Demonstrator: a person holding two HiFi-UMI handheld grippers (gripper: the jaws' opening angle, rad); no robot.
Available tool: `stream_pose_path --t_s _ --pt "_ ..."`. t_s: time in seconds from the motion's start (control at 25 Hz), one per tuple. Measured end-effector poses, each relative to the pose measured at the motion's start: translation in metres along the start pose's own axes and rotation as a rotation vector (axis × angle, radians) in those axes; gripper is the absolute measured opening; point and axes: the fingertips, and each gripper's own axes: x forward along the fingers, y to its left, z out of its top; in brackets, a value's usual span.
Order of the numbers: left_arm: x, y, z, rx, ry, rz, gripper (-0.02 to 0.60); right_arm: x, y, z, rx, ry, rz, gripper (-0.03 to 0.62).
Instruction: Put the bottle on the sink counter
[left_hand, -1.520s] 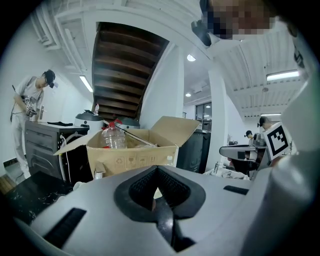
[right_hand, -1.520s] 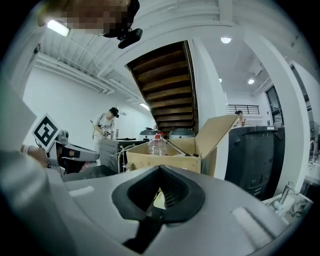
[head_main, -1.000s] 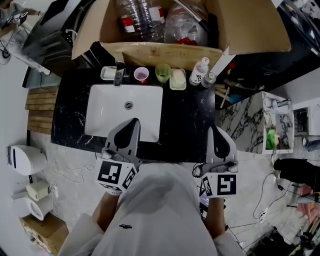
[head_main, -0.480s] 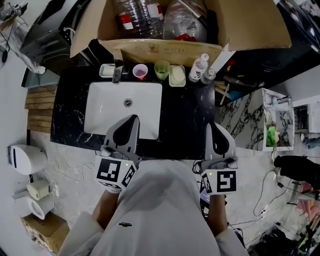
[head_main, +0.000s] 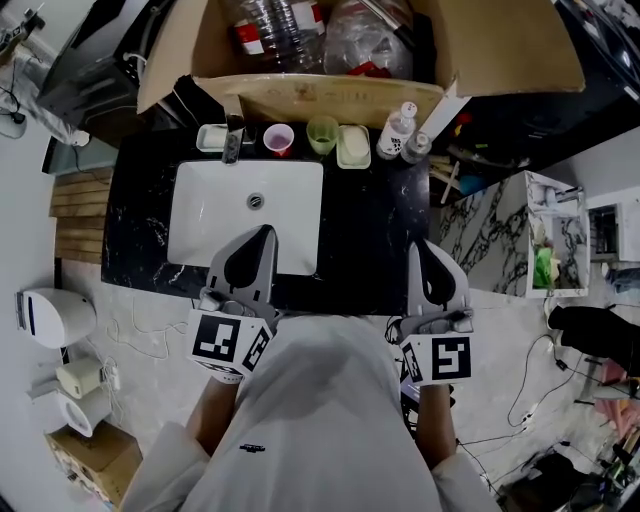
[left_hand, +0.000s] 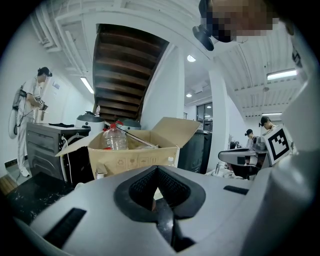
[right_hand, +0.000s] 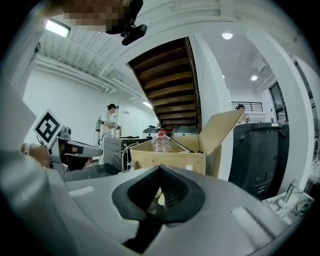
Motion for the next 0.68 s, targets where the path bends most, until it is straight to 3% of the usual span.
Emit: stream_pose_path --t_s 0.68 --pt "0.0046 -0.0016 -0.0024 -0.005 -0.008 -0.008 0.008 0.0047 0.0033 0.0004 -0.020 0.006 0.049 0.011"
